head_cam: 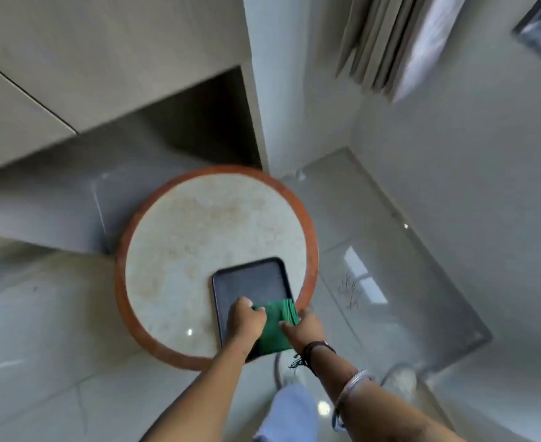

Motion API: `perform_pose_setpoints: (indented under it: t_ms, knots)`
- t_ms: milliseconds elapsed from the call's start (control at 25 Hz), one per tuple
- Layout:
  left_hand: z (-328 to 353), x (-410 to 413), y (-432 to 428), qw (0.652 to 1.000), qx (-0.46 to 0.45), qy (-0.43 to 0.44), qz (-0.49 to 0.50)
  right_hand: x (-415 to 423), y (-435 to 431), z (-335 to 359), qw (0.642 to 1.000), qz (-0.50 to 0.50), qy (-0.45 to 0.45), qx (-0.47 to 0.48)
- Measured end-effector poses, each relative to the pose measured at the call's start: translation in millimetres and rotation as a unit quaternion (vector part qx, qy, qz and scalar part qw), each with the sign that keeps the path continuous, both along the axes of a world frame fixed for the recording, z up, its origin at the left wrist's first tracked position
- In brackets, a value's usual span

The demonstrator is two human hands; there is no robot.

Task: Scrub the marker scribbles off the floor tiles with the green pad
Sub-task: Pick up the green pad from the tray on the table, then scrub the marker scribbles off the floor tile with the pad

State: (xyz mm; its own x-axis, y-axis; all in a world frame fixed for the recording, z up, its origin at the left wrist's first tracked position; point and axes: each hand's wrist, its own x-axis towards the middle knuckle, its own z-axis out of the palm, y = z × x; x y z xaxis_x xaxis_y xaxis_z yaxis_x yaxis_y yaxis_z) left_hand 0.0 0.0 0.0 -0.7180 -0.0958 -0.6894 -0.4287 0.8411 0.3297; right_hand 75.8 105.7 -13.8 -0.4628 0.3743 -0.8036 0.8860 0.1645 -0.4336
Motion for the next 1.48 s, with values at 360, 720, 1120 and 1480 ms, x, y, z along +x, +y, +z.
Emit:
perform_pose_setpoints:
  t_ms: [360, 720, 1120, 1480]
  knots:
    - [-84, 12, -8, 0.977, 0.085, -0.100, 0.167, -2, 8, -64, 0.995, 0.057, -0.023, 0.083]
    - [12, 18, 47, 0.926, 0.272, -0.067, 0.252, -6, 74, 2, 0.968, -0.148, 0.075, -0.187]
    - [-37, 73, 181, 0.885, 0.354, -0.245, 0.179, 83, 233, -41, 0.892, -0.285, 0.074, -0.344]
    - [-322, 80, 221, 0.950, -0.033, -0.066, -0.302, 100, 335, -308, 0.969, -0.002, -0.062, 0.240]
